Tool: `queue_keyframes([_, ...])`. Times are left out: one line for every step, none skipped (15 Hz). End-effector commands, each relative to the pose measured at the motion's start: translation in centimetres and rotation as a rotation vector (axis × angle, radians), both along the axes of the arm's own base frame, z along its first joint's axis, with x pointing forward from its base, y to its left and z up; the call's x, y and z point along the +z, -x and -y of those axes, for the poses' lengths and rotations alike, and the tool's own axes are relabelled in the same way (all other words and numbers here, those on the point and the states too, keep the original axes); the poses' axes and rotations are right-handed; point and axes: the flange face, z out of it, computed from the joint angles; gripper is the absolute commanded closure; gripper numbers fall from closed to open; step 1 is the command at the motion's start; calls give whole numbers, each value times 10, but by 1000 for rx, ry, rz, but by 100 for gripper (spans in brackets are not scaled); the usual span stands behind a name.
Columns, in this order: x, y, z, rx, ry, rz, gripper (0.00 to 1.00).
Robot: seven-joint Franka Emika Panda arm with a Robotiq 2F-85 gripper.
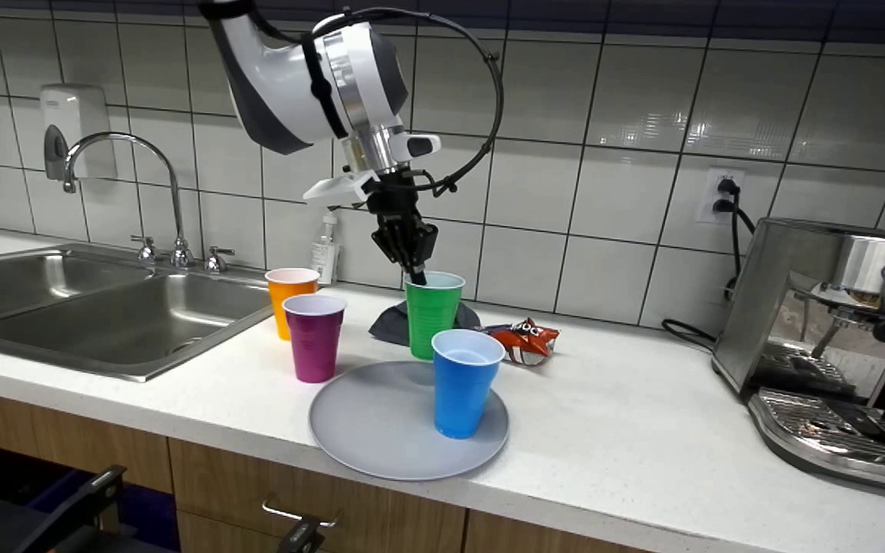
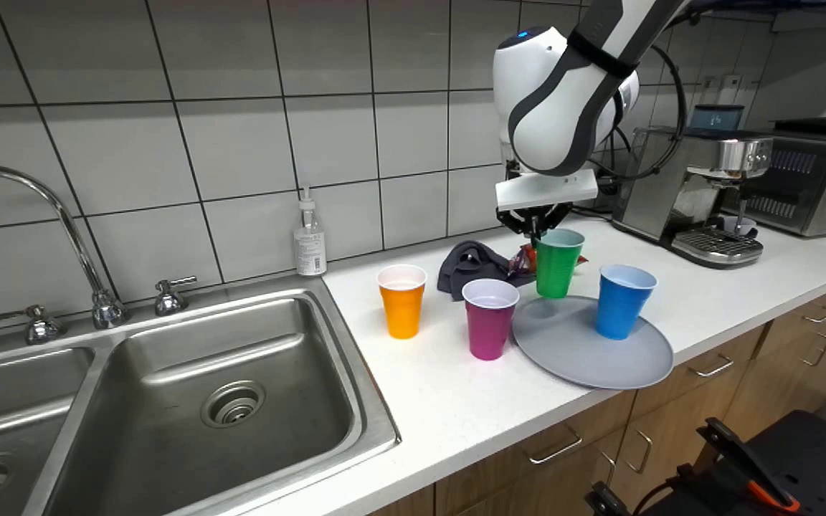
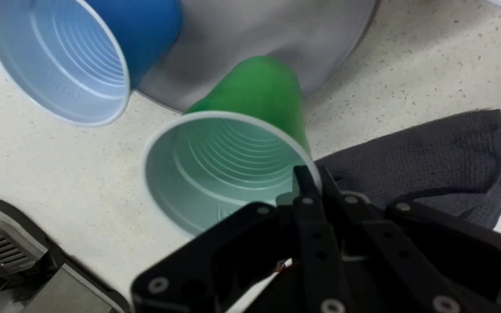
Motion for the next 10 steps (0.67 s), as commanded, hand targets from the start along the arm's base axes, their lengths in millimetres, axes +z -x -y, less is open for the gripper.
queue_keyframes([4,22,-13,14,7,14,99])
queue_keyframes([2,26,-16,18,10,9,99])
queue_keyframes([0,29,-18,21,11,4,99])
queue_keyframes([-3,32,-19,20,10,-1,99])
queue_keyframes([-5,35,-21,19,8,-4,99])
queue_keyframes([-8,36,-22,15,3,-6,99])
queue_keyframes([-11,37,-24,10,-3,-12,99])
queue_keyframes([-13,39,-26,8,-5,-17,99])
queue_keyframes([-16,40,-27,6,-8,-21,99])
queue_keyframes([-18,40,-28,4,-9,-24,99])
